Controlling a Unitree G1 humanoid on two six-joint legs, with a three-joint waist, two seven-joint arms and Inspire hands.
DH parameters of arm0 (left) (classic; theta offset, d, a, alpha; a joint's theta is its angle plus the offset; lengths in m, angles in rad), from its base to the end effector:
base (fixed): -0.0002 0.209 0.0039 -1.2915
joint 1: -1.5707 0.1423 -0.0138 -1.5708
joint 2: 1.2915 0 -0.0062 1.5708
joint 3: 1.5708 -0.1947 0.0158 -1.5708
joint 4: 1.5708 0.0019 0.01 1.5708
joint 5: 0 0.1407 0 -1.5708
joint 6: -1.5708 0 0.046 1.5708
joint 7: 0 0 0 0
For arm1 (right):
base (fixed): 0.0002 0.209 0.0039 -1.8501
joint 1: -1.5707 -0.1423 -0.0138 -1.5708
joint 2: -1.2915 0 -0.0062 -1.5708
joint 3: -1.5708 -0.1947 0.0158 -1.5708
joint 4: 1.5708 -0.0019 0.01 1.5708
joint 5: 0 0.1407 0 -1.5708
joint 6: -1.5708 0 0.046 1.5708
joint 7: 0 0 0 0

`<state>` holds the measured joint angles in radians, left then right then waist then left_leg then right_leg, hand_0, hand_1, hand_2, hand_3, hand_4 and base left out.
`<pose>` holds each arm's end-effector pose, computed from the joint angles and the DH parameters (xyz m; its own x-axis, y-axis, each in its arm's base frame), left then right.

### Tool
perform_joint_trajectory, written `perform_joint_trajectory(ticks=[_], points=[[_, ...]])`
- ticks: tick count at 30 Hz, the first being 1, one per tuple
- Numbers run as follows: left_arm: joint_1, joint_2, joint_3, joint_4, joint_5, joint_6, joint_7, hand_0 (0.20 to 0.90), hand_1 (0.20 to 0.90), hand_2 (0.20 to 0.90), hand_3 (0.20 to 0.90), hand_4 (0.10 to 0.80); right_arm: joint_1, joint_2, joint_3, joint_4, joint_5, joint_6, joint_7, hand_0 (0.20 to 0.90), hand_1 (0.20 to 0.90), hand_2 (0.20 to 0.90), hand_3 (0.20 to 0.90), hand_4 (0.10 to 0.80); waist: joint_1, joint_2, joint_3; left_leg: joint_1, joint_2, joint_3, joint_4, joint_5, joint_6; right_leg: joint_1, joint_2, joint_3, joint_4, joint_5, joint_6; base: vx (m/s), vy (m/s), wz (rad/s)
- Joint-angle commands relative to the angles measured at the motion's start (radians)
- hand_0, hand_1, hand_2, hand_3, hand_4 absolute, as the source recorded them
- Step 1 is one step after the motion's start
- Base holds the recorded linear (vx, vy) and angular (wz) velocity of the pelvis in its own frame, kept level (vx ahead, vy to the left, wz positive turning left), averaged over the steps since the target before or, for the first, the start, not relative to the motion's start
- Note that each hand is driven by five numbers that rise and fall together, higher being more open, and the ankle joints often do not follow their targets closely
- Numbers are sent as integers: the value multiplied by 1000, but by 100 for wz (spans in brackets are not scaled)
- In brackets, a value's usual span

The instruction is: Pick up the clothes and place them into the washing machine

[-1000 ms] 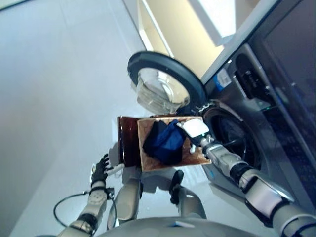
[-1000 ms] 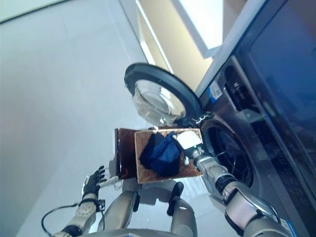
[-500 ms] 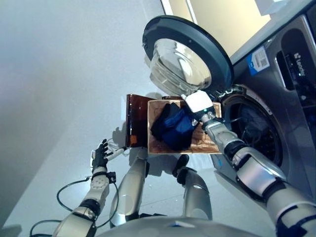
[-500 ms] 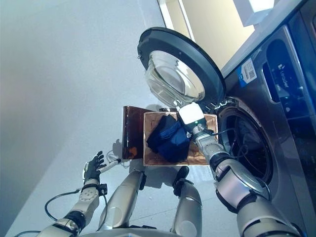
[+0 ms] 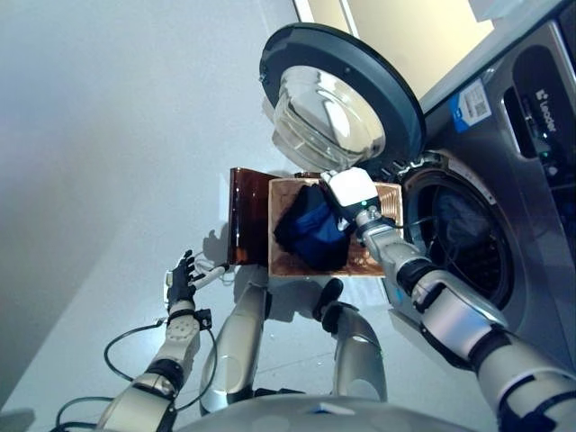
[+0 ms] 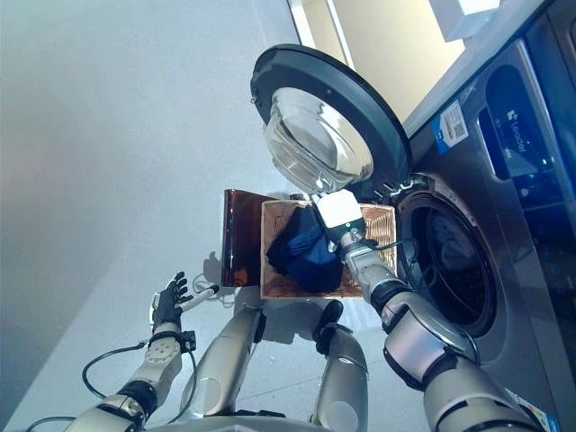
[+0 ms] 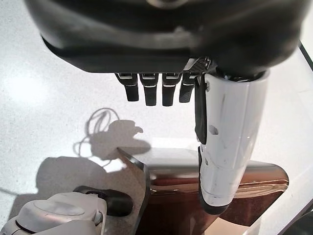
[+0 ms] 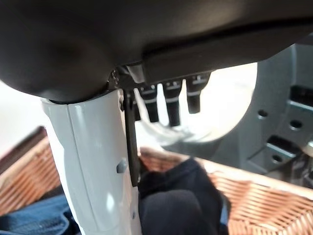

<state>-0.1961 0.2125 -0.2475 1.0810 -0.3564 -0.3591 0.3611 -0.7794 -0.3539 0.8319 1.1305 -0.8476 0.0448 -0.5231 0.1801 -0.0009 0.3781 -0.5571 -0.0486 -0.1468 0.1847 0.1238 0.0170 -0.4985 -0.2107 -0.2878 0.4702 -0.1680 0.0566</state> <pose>0.1787 0.1953 -0.0877 0.7912 0.3898 -0.4712 -0.3231 0.9207 0.2190 0.3172 -0.1750 0.0179 0.9753 0.2204 -0.0144 0.0408 -0.2437 -0.9690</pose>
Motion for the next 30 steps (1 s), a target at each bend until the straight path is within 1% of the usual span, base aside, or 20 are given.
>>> perform_joint_trajectory(ticks=[1, 9, 10, 11, 12, 14, 18, 24, 30], points=[[-5, 37, 23, -6, -5, -63, 35, 900, 900, 900, 900, 800, -37, 14, 15, -113, -5, -32, -63, 900, 900, 900, 900, 800, 27, -21, -1, -29, -19, 22, 126, -140, -46, 55, -20, 10, -56, 90, 30, 0, 0, 0], [-1, 38, 27, 1, -6, -62, 35, 900, 900, 900, 900, 800, -23, 56, 14, -65, 7, -31, -69, 900, 900, 900, 900, 800, 33, -14, 15, -33, -20, 16, 123, -134, -46, 49, -18, 3, -44, 87, 26, 9, -2, 4], [0, 38, 31, 8, -8, -61, 34, 900, 900, 900, 900, 800, -18, 61, 15, -60, 9, -30, -69, 900, 900, 900, 900, 800, 31, -19, 14, -22, -21, 12, 131, -166, -49, 58, -17, 14, -34, 59, 33, 89, -33, 4], [0, 37, 32, 8, -8, -60, 34, 900, 900, 900, 900, 800, -14, 66, 13, -55, 11, -29, -68, 900, 900, 900, 900, 800, 31, -20, 15, -21, -21, 13, 132, -166, -49, 59, -18, 14, -34, 58, 33, 0, -1, 7], [0, 37, 30, 6, -7, -59, 33, 900, 900, 900, 900, 800, -13, 70, 8, -47, 13, -26, -72, 900, 900, 900, 900, 800, 33, -14, 18, -32, -21, 15, 125, -133, -45, 52, -18, 3, -42, 86, 25, -90, 31, 9], [0, 37, 32, 6, -3, -56, 35, 900, 900, 900, 900, 800, -2, 81, -3, -32, 25, -20, -81, 900, 900, 900, 900, 800, 33, -14, 19, -29, -22, 15, 124, -131, -46, 56, -18, 2, -44, 87, 26, -51, 12, 9], [3, 38, 36, 14, 1, -55, 39, 900, 900, 900, 900, 800, 33, 66, -19, -116, 31, -24, -83, 900, 900, 900, 900, 800, 24, -23, 9, -6, -20, 11, 107, -127, -44, 74, -16, 4, -55, 88, 26, -1, -5, 4], [13, 38, 39, -7, 1, -58, 42, 900, 900, 900, 900, 800, 95, 4, -61, -292, 38, -50, -69, 900, 900, 900, 900, 800, 4, -35, -8, 33, -17, 16, 74, -115, -44, 108, -16, 4, -85, 100, 28, -7, -1, -1], [27, 31, 43, 1, 10, -53, 31, 900, 900, 900, 900, 800, 160, -23, -88, -378, 36, -72, -52, 900, 900, 900, 900, 800, -11, -45, -30, 75, -12, 18, 32, -95, -47, 142, -11, 0, -119, 107, 29, -10, -8, -9]])
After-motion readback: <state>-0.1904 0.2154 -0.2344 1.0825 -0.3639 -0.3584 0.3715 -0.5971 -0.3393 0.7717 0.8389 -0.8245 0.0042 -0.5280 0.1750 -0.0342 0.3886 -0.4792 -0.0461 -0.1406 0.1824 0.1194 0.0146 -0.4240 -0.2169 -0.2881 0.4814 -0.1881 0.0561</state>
